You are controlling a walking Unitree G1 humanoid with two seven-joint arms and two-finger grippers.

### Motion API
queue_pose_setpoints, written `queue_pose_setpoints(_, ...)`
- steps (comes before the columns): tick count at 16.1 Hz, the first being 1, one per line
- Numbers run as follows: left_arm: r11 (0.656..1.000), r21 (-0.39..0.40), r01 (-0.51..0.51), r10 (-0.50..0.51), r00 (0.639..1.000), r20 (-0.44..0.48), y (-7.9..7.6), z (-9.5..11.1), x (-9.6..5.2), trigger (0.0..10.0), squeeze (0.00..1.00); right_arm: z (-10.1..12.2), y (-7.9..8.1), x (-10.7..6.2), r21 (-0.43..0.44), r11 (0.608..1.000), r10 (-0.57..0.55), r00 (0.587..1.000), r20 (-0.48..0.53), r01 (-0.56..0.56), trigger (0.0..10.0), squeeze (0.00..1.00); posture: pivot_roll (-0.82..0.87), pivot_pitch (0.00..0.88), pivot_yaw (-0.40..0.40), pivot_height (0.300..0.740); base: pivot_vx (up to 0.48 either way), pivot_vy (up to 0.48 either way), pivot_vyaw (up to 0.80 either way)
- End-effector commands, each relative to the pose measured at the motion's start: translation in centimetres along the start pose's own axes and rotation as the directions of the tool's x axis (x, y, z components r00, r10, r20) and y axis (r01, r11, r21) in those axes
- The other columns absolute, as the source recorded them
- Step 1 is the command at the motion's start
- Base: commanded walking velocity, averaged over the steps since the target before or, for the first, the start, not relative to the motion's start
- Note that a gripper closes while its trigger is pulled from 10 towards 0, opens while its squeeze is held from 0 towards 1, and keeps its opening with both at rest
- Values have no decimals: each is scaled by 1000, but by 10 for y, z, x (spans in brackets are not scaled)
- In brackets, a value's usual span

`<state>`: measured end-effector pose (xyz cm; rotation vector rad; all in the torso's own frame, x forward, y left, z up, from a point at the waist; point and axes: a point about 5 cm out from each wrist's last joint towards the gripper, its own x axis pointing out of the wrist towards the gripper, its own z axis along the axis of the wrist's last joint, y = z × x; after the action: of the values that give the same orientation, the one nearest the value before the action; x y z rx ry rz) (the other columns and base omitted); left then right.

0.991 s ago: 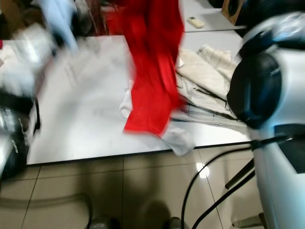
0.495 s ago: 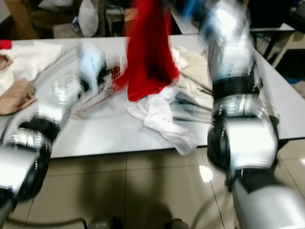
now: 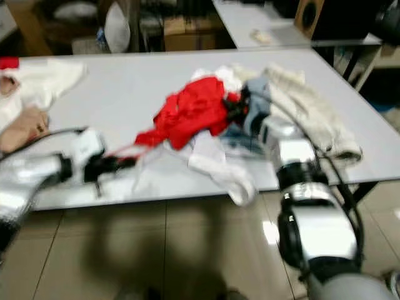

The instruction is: Hang hanger

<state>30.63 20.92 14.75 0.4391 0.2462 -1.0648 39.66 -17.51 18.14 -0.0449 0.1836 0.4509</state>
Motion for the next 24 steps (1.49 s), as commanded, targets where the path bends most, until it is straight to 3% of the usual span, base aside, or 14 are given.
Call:
queue_pose_setpoints(1,1000,3,24,-24,1000,11,-1,8,-5,10000,0,10,0,0,4,1000,12,1000,18,-12,10000,1000,-97,0,64,740,0,0,0)
queue_pose_setpoints(3,1000,15,22,-22,1000,-3,-1,19,-33,10000,0,17,-16,-9,-28,999,21,999,-24,-22,10000,1000,-91,0,70,740,0,0,0)
queue_pose_setpoints(4,1000,17,14,-14,1000,-10,0,21,-39,10000,0,17,-20,-12,-41,999,32,999,-44,-33,10000,1000,-90,0,71,740,0,0,0)
queue_pose_setpoints(6,997,2,-77,77,996,48,5,43,-63,10000,0,23,-29,-31,-17,987,156,983,-101,-159,10000,1000,-89,0,75,740,0,0,0)
queue_pose_setpoints(9,979,-9,-202,201,975,95,20,55,-76,10000,0,33,-35,-50,-58,969,234,965,-116,-242,10000,1000,-90,0,81,740,0,0,0)
queue_pose_setpoints(13,925,-56,-376,380,911,161,33,61,-70,10000,0,43,-29,-66,-127,960,250,968,-24,-251,10000,1000,-99,0,87,740,0,0,0)
queue_pose_setpoints(15,901,-112,-418,433,877,210,33,63,-55,10000,0,46,-18,-70,-105,967,243,962,127,-230,10000,1000,-96,0,80,740,0,0,0)
queue_pose_setpoints(16,900,-132,-414,434,872,225,29,63,-47,10000,0,39,-10,-73,-149,971,210,967,146,-188,10000,1000,-92,0,72,740,0,0,0)
queue_pose_setpoints(17,896,-132,-424,444,868,224,28,63,-44,10000,0,33,-7,-73,-219,966,168,979,118,-139,10000,1000,-90,0,69,740,0,0,0)
queue_pose_setpoints(18,885,-139,-445,466,856,225,28,63,-39,10000,0,20,-1,-73,-371,925,106,993,59,-77,10000,1000,-93,0,73,740,0,0,0)
queue_pose_setpoints(19,878,-145,-455,477,849,225,27,63,-33,10000,0,5,10,-73,-452,885,125,992,-10,-116,10000,1000,-91,0,70,740,0,0,0)
queue_pose_setpoints(21,879,-138,-456,476,851,222,25,63,-31,10000,0,-18,13,-79,-416,879,153,965,-213,-231,10000,1000,-91,0,71,740,0,0,0)
queue_pose_setpoints(22,871,-135,-473,492,843,220,26,64,-33,10000,0,-25,15,-86,-365,888,184,943,-276,-280,10000,0,-87,0,67,740,0,0,0)
queue_pose_setpoints(24,845,-104,-525,535,825,180,30,60,-39,10000,0,-28,14,-105,-301,889,246,914,-323,-346,10000,0,-79,0,62,740,0,0,0)
